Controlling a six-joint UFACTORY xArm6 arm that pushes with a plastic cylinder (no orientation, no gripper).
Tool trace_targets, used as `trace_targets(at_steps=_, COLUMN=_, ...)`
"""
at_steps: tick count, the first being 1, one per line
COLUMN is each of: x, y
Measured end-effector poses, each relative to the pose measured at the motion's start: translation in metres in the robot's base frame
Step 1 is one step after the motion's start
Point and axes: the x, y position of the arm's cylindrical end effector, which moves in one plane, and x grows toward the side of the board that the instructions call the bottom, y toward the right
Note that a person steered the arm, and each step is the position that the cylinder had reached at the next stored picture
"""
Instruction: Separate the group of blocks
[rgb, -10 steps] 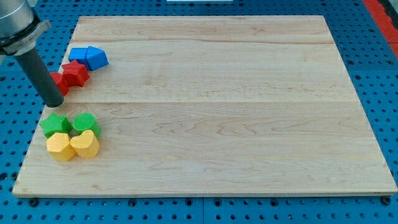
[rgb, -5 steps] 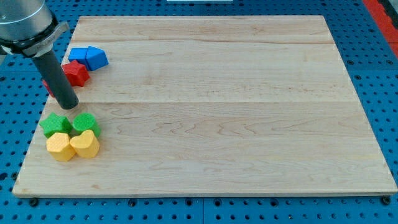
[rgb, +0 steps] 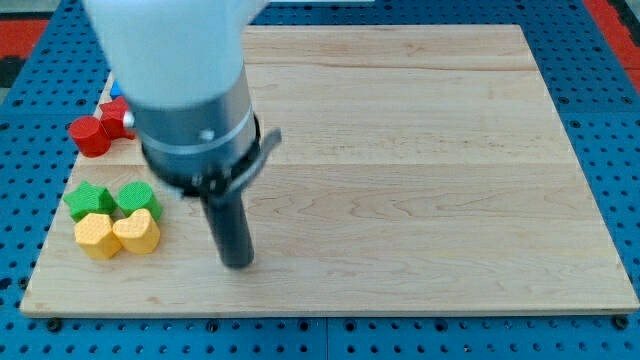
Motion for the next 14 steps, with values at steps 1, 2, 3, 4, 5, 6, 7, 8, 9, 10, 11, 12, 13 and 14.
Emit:
trace_targets(at_steps=1, x=0.032, y=-0.022)
trace_targets(at_steps=2, x=0.032, y=-0.041)
trace_targets(at_steps=3, x=0.032, y=-0.116)
trace_targets(at_steps=4, x=0.022, y=-0.148)
trace_targets(at_steps=5, x=-0.005, y=-0.148)
trace_targets(at_steps=6, x=-0.014, y=-0.136)
trace_targets(at_steps=7, x=-0.026, y=-0.103)
trace_targets(at_steps=8, x=-0.046, y=-0.086)
trace_targets(at_steps=9, x=-0.057, y=-0.086)
trace_targets(at_steps=10, x=-0.032, y=-0.108)
trace_targets(at_steps=11, x=-0.053, y=-0.125)
trace_targets(at_steps=12, x=-0.073, y=-0.125)
trace_targets(at_steps=13, x=-0.101, y=-0.122)
trace_targets(at_steps=14, x=-0.135, y=-0.105)
